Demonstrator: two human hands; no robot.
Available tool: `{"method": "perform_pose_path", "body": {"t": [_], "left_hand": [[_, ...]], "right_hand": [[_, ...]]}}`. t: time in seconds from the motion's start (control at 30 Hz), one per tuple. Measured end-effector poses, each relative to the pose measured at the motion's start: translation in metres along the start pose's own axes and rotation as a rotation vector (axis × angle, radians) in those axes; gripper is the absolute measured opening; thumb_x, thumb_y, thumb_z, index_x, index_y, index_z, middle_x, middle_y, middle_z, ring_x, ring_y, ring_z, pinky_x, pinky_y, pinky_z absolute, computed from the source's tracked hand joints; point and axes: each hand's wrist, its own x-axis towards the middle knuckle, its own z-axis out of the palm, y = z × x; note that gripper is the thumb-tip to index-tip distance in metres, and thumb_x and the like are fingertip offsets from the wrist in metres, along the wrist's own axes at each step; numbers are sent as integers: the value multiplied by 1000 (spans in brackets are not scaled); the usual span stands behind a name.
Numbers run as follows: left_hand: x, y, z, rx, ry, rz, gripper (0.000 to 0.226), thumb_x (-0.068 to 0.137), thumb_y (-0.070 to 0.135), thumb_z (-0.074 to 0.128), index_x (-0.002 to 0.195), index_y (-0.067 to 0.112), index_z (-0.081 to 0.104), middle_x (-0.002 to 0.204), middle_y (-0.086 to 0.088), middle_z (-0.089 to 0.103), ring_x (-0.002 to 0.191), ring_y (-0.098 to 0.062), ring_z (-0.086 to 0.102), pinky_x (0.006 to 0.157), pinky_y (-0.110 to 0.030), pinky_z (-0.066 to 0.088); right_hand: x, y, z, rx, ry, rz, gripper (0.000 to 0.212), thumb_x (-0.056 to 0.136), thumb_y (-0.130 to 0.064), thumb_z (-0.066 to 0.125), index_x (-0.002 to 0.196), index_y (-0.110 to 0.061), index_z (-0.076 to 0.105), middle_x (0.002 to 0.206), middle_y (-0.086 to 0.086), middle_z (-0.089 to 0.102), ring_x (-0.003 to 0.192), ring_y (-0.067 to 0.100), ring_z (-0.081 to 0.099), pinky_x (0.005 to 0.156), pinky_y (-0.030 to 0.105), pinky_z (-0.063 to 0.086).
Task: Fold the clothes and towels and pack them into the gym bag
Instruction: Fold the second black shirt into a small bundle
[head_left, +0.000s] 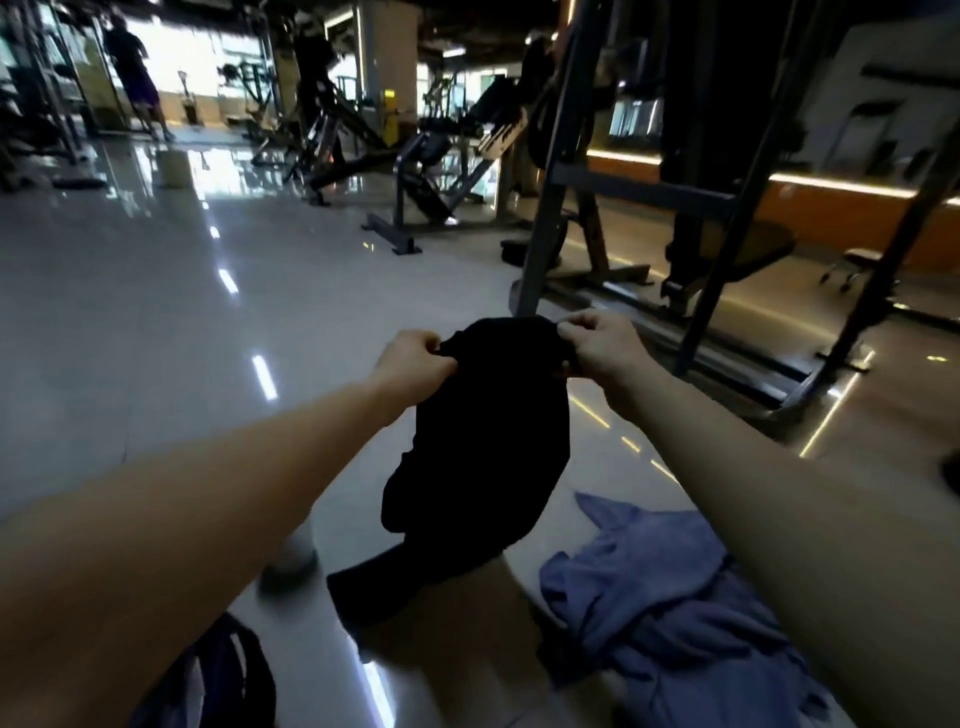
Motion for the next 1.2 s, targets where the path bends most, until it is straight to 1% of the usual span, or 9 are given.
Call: {"method": "perform_pose_path", "body": {"t": [0.17, 0.37, 0.43, 0.57, 0.63, 0.7, 0.83, 1.03, 1.2], "left_hand": [[-33, 82, -45, -207, 134, 93, 21, 91, 23, 67, 93, 2, 66, 80, -11, 59, 71, -19, 57, 65, -31, 40], [-68, 157, -71, -244, 259, 192, 11, 95, 22, 62, 85, 21, 67, 87, -2, 70, 81, -18, 67, 77, -32, 55], [-78, 168, -74, -259, 206, 209, 15, 96, 17, 62, 83, 23, 67, 88, -4, 71, 85, -19, 69, 81, -33, 57], [-94, 169, -74, -206, 125, 170, 20, 96, 8, 59, 86, 21, 70, 95, -11, 73, 86, -23, 72, 85, -36, 58], [-100, 162, -71, -238, 135, 129, 21, 96, 4, 56, 87, 17, 70, 89, -10, 71, 75, -18, 70, 75, -30, 59], [-104, 152, -69, -284, 150, 73, 19, 97, 5, 57, 88, 15, 70, 81, -7, 69, 63, -12, 66, 62, -22, 56], [-104, 124, -70, -267, 144, 38, 5, 94, 16, 68, 91, 18, 72, 89, -5, 71, 82, -20, 67, 83, -35, 56], [-107, 116, -66, -192, 77, 20, 14, 99, 14, 60, 98, 24, 70, 87, 5, 68, 77, -9, 63, 64, -21, 47], [-107, 108, -69, -197, -132, -78, 9, 99, 14, 62, 100, 19, 70, 95, -3, 70, 84, -15, 66, 70, -26, 50]], "right_hand": [[-43, -83, -41, -93, 139, -159, 23, 105, -12, 47, 92, 1, 62, 90, 20, 58, 80, 34, 60, 69, 48, 56], [-104, -123, -76, -10, 35, -222, 35, 98, -35, 62, 82, -4, 60, 82, 16, 51, 72, 30, 54, 56, 33, 45], [-120, -125, -83, -30, -62, -165, 41, 96, -47, 59, 86, -7, 62, 84, 14, 57, 74, 25, 59, 65, 33, 48], [-128, -118, -106, 74, -192, -63, 65, 78, -73, 56, 111, -18, 64, 120, 11, 66, 111, 30, 62, 100, 43, 49], [-128, -111, -118, 63, -348, -68, 69, 74, -66, 67, 117, -13, 66, 119, 12, 68, 111, 29, 65, 91, 40, 54], [-128, -104, -126, 7, -439, -80, 55, 77, -41, 78, 112, -2, 63, 109, 14, 70, 102, 27, 69, 77, 35, 58], [-120, -91, -128, -39, -364, -40, 9, 93, -3, 62, 102, -6, 61, 95, 13, 68, 83, 20, 72, 66, 30, 59], [-109, -79, -125, 2, -275, 35, 26, 101, -1, 44, 115, -4, 65, 97, 12, 69, 90, 23, 69, 78, 36, 57], [-100, -77, -122, 111, -50, 193, 28, 102, -8, 42, 126, -5, 57, 90, 7, 56, 74, 16, 57, 69, 28, 45]]}}
